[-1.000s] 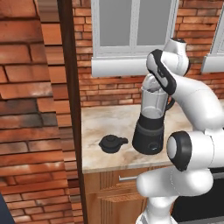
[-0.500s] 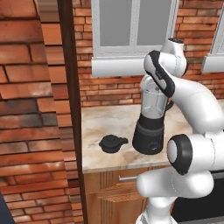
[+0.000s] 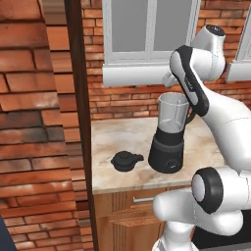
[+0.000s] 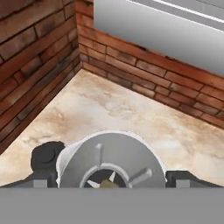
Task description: Grab the garlic and lemon from the fridge, place them in the blender, close the lid, and turn on the blender to create a marinade.
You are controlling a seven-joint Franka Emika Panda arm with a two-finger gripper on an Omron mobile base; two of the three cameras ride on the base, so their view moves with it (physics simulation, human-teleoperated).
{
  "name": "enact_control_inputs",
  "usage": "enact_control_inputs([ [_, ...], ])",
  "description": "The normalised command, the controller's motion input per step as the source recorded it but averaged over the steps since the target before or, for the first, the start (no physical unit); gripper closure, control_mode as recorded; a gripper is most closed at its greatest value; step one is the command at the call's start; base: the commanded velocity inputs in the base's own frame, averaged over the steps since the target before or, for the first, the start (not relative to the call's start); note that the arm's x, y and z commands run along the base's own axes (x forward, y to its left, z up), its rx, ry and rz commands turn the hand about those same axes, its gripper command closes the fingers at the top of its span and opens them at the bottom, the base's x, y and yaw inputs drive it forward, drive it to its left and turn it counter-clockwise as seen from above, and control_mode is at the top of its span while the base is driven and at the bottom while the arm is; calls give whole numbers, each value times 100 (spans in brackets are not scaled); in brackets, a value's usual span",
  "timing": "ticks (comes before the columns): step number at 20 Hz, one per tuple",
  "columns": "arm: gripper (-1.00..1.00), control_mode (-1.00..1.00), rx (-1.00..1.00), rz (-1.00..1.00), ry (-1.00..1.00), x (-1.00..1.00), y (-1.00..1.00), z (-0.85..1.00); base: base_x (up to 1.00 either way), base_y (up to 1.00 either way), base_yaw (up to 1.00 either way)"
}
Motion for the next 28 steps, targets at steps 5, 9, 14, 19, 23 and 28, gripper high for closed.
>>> enact_control_inputs([
  [5,-100,-100,0,-4,-11,-94,0,6,0,0,0],
  [9,-100,-100,0,-3,0,-100,0,-46,0,0,0],
  [14,-100,-100,-2,-5,0,-78,17,-91,0,0,0],
  [19,-100,-100,-5,-9,5,-34,34,-93,0,0,0],
  [23,-100,-100,-1,-5,10,-8,22,-71,0,0,0],
  [28,-100,-100,2,0,4,-6,-4,-22,0,0,0],
])
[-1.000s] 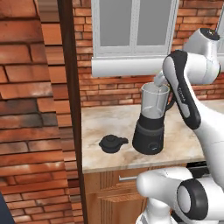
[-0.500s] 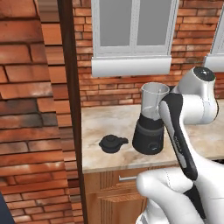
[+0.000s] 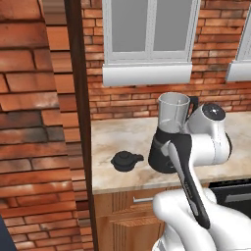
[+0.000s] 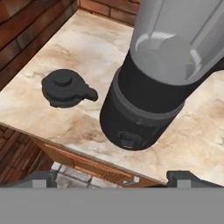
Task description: Grab the garlic and lemon from the fridge, place them in the blender, close the lid, and turn on the blender to create a marinade.
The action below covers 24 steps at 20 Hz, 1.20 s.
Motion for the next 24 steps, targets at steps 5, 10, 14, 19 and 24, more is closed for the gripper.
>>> enact_control_inputs([
  [5,-100,-100,2,0,0,-18,-10,-4,0,0,0],
  [10,-100,100,0,5,0,-10,5,-9,-42,5,22],
  [14,-100,100,0,0,0,0,0,0,-72,1,55],
  [19,-100,100,0,0,0,0,0,0,-52,0,63],
  [24,-100,100,0,0,0,0,0,0,-35,31,69],
])
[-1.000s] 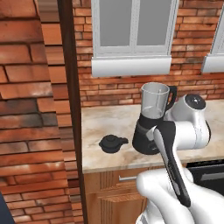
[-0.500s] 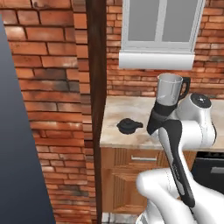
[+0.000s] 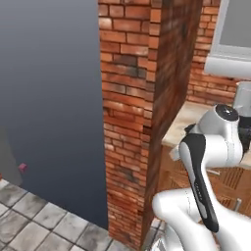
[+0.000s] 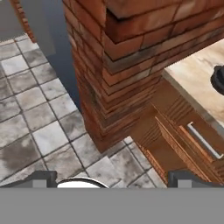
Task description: Grab the garlic and lemon from the fridge, place them in the blender, close the lid, and turn on the blender to create a marinade.
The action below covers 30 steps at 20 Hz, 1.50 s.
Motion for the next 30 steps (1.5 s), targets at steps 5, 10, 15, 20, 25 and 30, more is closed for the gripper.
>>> enact_control_inputs([
  [5,-100,100,0,0,0,0,0,0,-29,48,71],
  [10,-100,100,0,0,0,0,0,0,-16,52,70],
  [15,-100,100,0,0,0,0,0,0,48,56,59],
  [20,-100,100,0,0,0,0,0,0,100,16,33],
  [25,-100,100,0,0,0,0,0,0,100,-1,21],
  [30,-100,100,0,0,0,0,0,0,100,-19,17],
])
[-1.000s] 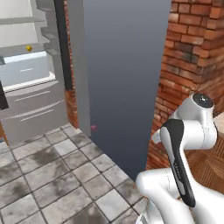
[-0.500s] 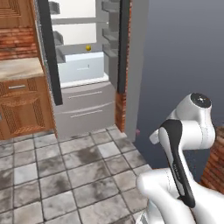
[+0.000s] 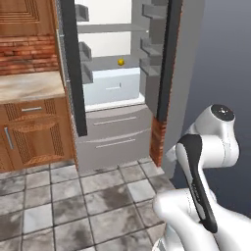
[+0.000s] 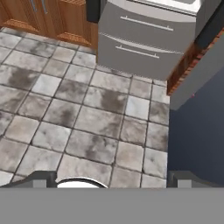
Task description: Grab the garlic and lemon from the fridge, place them in the blender, close the lid, and turn on the blender to create a marinade.
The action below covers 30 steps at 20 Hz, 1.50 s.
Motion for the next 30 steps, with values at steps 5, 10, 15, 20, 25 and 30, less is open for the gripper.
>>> enact_control_inputs([
  [5,-100,100,0,0,0,0,0,0,100,-38,22],
  [10,-100,100,0,0,0,0,0,0,100,-58,20],
  [15,-100,100,0,0,0,0,0,0,97,-50,17],
  [20,-100,100,0,0,0,0,0,0,99,-6,13],
  [25,-100,100,0,0,0,0,0,0,93,0,2],
  [30,-100,100,0,0,0,0,0,0,48,5,0],
])
